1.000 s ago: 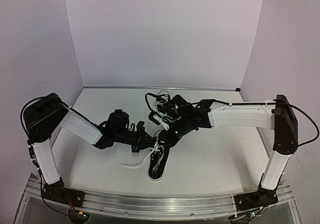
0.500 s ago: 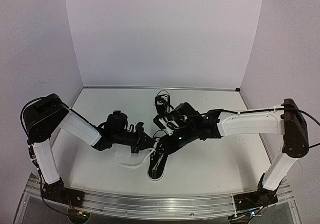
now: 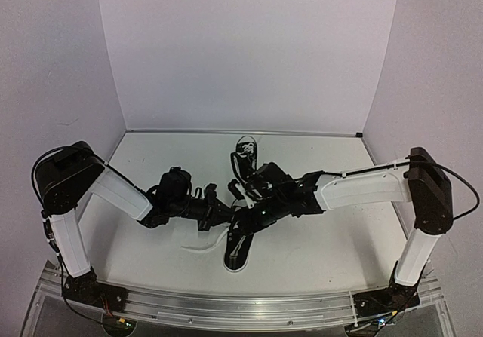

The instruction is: Tie the shoes

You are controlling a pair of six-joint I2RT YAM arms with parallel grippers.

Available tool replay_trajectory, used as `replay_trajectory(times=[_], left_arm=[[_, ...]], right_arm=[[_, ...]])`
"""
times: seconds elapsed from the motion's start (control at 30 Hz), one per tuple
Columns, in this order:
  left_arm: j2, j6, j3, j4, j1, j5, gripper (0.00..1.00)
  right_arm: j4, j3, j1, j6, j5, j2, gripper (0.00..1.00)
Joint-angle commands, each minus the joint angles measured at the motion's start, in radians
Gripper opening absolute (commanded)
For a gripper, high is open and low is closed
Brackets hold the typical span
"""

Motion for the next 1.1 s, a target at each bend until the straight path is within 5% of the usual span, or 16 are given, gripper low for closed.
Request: replay_trajectory(times=[0.0,0.33,0.63,0.87,1.07], left_arm=[[-0.005,-0.006,-0.005,0.06,-0.003,0.005,0.0],[-0.01,-0.008,-0.009,0.068,-0.004,0.004,0.0],[-0.022,0.003,-0.018,0.061,-0.004,-0.005,0.02],[-0.101,0.123,-0.021,-0.11,0.019,-0.039,0.32],[-0.298,0.521,0.088,-0.71,0.031,-0.293,0.56]], right_arm=[[0.037,0.02,0.005,0.02,0.004,0.014,0.32],[0.048,0.047,0.005,0.02,0.007,0.05,0.29],[0.046,0.027,0.004,0.028,0.011,-0.004,0.0],[0.033,-0.054,0.005,0.04,0.02,-0.104,0.0],[0.006,-0.136,0.005,0.054,0.046,-0.192,0.0]])
